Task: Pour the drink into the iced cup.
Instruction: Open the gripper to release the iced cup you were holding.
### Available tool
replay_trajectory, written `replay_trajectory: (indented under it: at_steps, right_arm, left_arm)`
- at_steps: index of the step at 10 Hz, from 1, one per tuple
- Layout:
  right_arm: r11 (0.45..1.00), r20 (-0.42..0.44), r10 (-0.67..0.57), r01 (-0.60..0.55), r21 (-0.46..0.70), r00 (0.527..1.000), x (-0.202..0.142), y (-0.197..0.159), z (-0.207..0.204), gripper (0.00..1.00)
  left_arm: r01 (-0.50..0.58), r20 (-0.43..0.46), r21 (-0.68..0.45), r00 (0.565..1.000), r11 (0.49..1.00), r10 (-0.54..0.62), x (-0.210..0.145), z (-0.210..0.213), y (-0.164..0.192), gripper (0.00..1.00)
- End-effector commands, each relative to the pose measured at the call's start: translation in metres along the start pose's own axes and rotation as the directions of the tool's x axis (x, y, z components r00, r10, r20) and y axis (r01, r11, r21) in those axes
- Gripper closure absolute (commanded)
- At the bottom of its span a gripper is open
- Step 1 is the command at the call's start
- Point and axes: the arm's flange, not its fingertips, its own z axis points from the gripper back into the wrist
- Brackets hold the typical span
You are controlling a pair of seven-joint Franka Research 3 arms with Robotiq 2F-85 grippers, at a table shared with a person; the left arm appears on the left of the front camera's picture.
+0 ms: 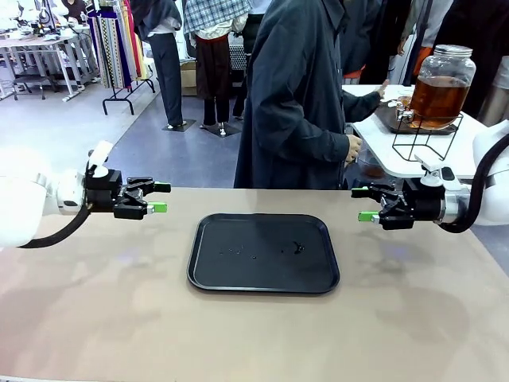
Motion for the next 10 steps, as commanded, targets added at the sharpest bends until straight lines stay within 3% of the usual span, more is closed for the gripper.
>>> replay_trajectory:
  at_steps: [1,10]
  right_arm:
    - [1.0,-0.001,0.004,-0.004,0.0,1.0,0.0027,-0.0008,0.0,0.0]
    - [1.0,-0.001,0.004,-0.004,0.0,1.0,0.0027,-0.0008,0.0,0.0]
  left_arm:
    - [0.0,-0.005,0.001,1.0,1.0,0.0,0.0012,-0.0013,0.0006,0.0]
    - [0.0,-0.005,0.001,1.0,1.0,0.0,0.0012,-0.0013,0.0006,0.0]
